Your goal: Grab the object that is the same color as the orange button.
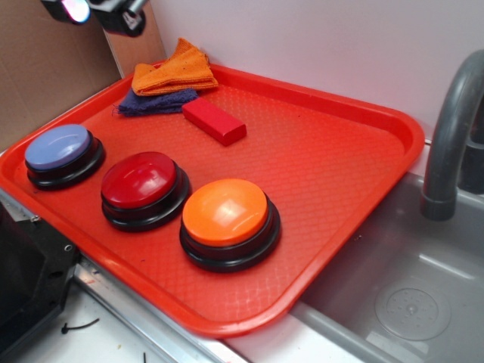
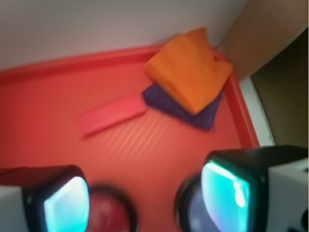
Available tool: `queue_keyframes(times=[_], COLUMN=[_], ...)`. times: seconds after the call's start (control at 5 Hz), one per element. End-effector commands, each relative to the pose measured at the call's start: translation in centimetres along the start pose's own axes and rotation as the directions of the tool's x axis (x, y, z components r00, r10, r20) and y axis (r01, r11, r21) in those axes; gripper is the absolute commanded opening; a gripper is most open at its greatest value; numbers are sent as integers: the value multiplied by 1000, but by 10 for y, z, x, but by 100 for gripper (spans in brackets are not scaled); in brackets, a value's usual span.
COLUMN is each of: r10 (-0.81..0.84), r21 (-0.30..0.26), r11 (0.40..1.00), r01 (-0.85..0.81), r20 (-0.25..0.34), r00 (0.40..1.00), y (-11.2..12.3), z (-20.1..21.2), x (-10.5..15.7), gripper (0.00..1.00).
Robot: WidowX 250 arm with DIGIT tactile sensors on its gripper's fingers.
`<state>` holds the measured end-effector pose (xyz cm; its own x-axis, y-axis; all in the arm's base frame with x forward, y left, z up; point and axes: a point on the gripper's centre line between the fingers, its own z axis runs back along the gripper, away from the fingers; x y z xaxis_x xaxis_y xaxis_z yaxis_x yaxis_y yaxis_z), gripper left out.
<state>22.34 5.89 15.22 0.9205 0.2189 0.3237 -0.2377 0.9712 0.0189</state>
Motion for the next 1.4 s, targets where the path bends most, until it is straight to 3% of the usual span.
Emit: queue_keyframes(times=[0.0,0.4,0.8,1.0,1.2], r10=[87,109,86,95,65], r21=[30,18,14,34,52], r11=[996,994,996,995,997], r01=[-88,-109,-85,-92,-59], r20=[60,2,-96,-108,-132], r00=[994,994,992,990,989], y=[57,64,61,62,63], z=[-60,-116,-159,-161,-155], x=[60,89,86,84,84], gripper=[100,100,100,0,0])
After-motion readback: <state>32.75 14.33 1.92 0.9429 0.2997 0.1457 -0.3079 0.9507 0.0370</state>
